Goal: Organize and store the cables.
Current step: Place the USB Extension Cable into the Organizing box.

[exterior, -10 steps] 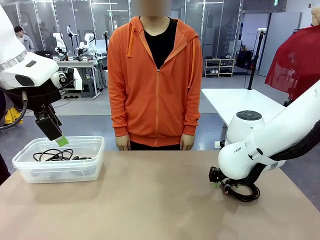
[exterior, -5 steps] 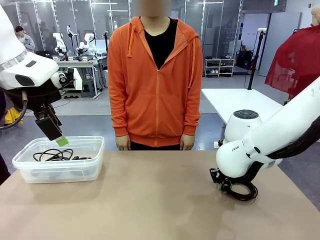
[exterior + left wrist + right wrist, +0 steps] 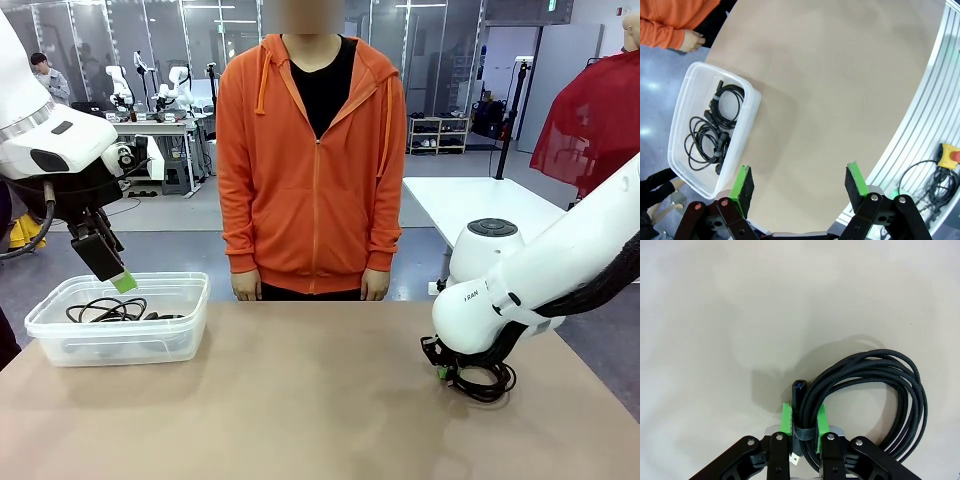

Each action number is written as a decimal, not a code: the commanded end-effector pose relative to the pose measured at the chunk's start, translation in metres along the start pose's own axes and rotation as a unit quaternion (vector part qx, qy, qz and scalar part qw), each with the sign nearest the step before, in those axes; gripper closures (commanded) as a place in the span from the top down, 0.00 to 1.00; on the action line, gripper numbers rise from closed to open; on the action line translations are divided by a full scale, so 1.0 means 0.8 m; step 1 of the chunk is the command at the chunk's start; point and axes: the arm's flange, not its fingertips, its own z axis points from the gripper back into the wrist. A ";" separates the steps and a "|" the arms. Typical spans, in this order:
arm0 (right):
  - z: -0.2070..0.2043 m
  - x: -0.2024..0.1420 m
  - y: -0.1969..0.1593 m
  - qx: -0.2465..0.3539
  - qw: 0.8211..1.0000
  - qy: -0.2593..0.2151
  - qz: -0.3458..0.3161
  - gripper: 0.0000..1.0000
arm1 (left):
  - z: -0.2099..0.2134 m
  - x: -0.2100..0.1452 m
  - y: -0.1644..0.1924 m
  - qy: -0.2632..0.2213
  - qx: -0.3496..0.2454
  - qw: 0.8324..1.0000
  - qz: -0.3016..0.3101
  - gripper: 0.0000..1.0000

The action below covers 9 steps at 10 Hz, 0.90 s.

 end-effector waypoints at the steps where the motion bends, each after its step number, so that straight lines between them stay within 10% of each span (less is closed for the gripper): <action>1: 0.019 0.004 0.005 -0.020 1.000 -0.002 -0.005 0.02 | 0.003 0.001 0.002 0.007 0.004 1.000 -0.001 0.93; 9: 0.198 0.008 0.087 0.007 0.997 0.021 0.073 0.11 | 0.003 0.001 0.002 0.007 0.004 1.000 -0.001 0.93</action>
